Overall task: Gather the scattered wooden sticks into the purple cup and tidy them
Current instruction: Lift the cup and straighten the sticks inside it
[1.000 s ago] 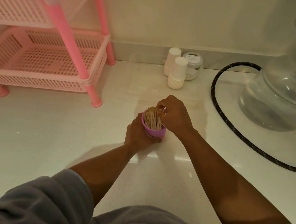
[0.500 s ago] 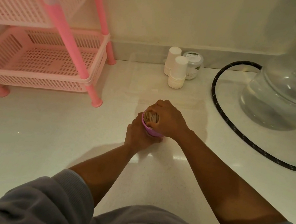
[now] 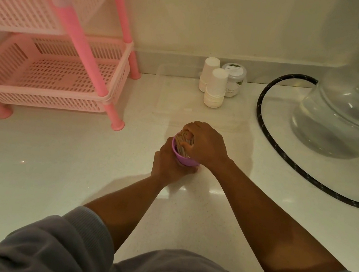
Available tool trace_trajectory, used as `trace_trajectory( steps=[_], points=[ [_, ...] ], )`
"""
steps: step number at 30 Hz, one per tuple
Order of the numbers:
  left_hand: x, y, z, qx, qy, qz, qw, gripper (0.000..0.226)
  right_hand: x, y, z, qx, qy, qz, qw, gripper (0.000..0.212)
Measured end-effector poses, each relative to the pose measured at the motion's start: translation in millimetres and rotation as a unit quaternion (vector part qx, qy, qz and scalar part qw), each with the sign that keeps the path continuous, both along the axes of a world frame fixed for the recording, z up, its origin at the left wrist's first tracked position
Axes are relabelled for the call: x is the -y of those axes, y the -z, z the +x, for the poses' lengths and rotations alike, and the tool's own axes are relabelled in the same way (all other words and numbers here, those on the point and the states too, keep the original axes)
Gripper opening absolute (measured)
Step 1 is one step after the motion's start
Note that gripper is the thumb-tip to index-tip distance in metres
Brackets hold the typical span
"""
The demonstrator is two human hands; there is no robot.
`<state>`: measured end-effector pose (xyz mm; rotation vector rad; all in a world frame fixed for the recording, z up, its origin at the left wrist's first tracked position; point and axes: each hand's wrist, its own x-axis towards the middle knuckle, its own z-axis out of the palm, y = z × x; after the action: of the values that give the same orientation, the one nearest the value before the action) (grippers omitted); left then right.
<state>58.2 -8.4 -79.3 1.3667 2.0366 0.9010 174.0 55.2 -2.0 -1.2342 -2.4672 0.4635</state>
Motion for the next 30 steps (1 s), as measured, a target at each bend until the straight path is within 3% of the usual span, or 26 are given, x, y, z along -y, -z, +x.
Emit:
trace_trajectory(
  steps=[10,15,20,30],
  points=[
    [1,0,0,0.003,0.001,0.000,1.000,0.108,-4,6,5,-0.003,0.039,0.022,0.999,0.031],
    [0,0,1,-0.001,0.001,-0.007,1.000,0.106,0,3,3,0.010,-0.008,0.026,1.000,0.043],
    [0,-1,0,0.009,0.000,-0.004,1.000,0.105,-1,8,3,-0.014,0.028,0.041,0.999,0.028],
    [1,0,1,0.004,0.005,0.015,1.000,0.104,-5,12,11,-0.045,0.060,0.019,0.997,0.028]
  ],
)
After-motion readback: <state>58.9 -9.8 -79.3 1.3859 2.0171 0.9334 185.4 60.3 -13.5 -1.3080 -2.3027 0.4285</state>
